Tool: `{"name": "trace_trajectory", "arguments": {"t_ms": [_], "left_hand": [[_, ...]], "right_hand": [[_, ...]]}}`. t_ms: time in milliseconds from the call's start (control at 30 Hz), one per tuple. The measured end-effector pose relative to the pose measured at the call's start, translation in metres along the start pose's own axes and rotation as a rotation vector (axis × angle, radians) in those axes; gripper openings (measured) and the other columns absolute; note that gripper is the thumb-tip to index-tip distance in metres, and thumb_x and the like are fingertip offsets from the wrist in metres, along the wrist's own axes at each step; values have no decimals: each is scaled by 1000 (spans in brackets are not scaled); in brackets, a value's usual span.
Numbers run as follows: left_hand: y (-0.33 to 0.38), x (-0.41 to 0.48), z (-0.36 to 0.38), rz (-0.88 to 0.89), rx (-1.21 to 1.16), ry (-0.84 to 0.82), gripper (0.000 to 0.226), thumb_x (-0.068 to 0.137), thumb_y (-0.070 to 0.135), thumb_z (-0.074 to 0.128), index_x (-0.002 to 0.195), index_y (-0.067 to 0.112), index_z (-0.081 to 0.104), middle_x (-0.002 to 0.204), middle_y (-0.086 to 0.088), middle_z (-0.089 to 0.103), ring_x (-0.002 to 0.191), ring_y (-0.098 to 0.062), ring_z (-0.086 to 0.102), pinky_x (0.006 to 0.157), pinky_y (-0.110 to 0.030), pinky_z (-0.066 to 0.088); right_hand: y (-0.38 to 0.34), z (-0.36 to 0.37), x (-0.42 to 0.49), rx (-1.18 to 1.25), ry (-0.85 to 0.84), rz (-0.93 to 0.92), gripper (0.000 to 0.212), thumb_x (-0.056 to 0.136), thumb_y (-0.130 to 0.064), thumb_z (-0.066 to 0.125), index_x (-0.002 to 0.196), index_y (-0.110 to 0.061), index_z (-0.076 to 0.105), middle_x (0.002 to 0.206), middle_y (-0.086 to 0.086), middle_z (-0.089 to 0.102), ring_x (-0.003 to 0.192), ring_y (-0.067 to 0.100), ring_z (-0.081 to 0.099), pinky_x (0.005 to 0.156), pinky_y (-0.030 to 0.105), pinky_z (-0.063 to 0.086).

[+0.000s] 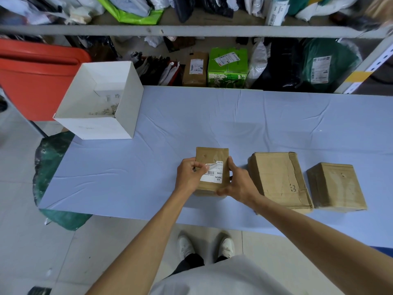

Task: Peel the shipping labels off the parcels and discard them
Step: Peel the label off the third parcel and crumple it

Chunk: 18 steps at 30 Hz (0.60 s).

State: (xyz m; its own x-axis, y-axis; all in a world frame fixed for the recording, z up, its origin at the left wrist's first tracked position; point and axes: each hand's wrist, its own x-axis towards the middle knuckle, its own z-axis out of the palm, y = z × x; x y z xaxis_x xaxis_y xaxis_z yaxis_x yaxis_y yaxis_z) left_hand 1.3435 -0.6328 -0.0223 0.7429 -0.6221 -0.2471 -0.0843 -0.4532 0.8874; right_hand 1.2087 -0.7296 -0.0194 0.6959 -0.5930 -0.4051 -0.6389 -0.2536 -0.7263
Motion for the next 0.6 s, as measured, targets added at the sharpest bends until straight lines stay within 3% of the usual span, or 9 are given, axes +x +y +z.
{"name": "trace_trajectory", "arguments": {"t_ms": [133, 267, 433, 600], "left_hand": [[1, -1, -1, 6, -23, -7, 12, 80, 14, 75, 71, 7, 70, 91, 15, 63, 90, -27, 66, 77, -40, 52], [2, -2, -2, 2, -34, -12, 13, 80, 15, 75, 69, 10, 70, 82, 26, 59, 89, -29, 66, 77, -42, 52], [3, -2, -1, -2, -34, -23, 15, 81, 16, 73, 73, 4, 71, 90, 21, 63, 89, -27, 66, 78, -42, 52], [3, -3, -1, -10, -22, -18, 15, 83, 17, 72, 69, 11, 69, 77, 30, 60, 67, -4, 60, 60, -16, 44]], "right_hand": [[0, 0, 1, 12, -2, 3, 123, 59, -12, 87, 153, -12, 9, 115, 6, 63, 92, 20, 65, 73, 34, 60], [0, 0, 1, 12, -5, -3, 121, 58, -13, 87, 152, -13, 11, 112, 4, 63, 90, 18, 65, 71, 32, 60], [3, 0, 2, 16, 5, -12, 111, 57, -12, 87, 147, -11, 22, 105, 5, 66, 84, 20, 67, 70, 39, 60], [2, 0, 2, 8, -3, -9, 118, 58, -13, 87, 151, -12, 15, 108, 4, 65, 87, 18, 66, 70, 35, 60]]}}
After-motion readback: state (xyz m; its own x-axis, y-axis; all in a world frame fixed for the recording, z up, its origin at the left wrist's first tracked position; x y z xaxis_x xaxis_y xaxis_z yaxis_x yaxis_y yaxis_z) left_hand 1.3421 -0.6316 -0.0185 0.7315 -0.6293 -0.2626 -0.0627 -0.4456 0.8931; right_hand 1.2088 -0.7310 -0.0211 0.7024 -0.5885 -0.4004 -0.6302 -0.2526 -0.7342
